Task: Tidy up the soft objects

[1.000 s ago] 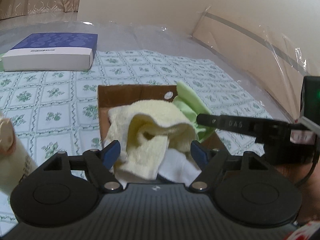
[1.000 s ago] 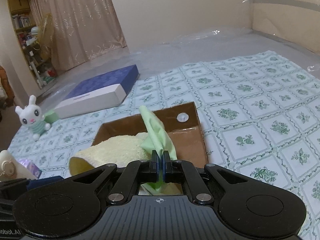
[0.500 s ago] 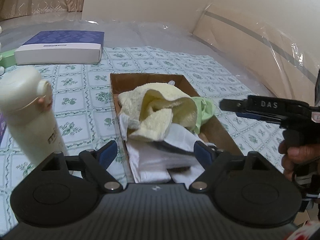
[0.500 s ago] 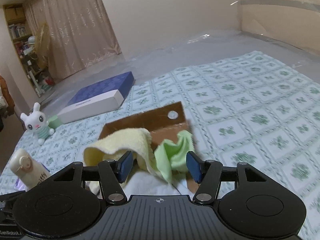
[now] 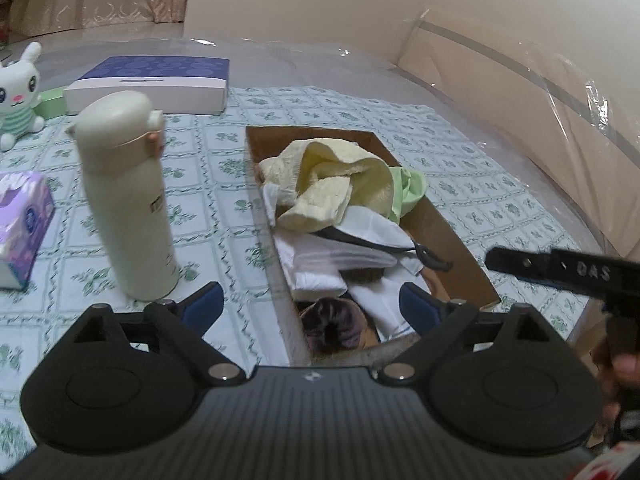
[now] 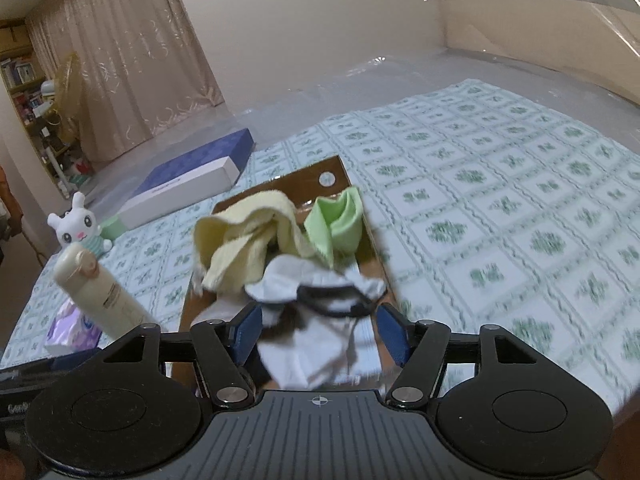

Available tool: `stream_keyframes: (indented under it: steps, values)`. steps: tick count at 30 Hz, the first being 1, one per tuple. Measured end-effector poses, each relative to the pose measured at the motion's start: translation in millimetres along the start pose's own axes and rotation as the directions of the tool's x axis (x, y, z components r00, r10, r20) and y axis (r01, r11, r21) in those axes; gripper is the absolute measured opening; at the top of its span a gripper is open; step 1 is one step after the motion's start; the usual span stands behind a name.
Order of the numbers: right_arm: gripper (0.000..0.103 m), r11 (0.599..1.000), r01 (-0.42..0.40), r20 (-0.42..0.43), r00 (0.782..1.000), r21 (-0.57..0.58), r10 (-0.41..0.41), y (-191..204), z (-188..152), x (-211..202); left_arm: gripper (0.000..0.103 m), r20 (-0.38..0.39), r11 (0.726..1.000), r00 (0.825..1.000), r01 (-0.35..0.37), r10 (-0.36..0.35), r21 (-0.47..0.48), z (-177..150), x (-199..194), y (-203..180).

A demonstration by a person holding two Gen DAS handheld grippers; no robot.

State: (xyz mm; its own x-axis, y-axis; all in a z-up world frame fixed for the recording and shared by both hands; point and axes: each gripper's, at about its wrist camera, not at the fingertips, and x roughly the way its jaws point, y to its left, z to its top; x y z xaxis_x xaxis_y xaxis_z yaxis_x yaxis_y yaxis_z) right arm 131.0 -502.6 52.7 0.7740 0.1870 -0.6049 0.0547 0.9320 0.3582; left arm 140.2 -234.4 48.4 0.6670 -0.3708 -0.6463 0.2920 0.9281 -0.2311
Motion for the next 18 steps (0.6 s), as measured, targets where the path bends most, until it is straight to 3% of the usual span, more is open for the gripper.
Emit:
stream_keyframes:
  steps: [4,18]
  values:
    - [0.071,1.0,0.016,0.001,1.0,0.002,-0.016,7.5,-16.8,-19.4,0.102,0.011,0.999,0.999,-0.034,0.034,-0.001,-8.3,-12.1,-0.8]
    - [0.077,0.99,0.092,0.005,0.996,-0.112,-0.092,41.8,-59.6,-64.2,0.102,-0.008,0.995,0.995,-0.095,0.095,-0.017,-43.7,-54.4,6.0]
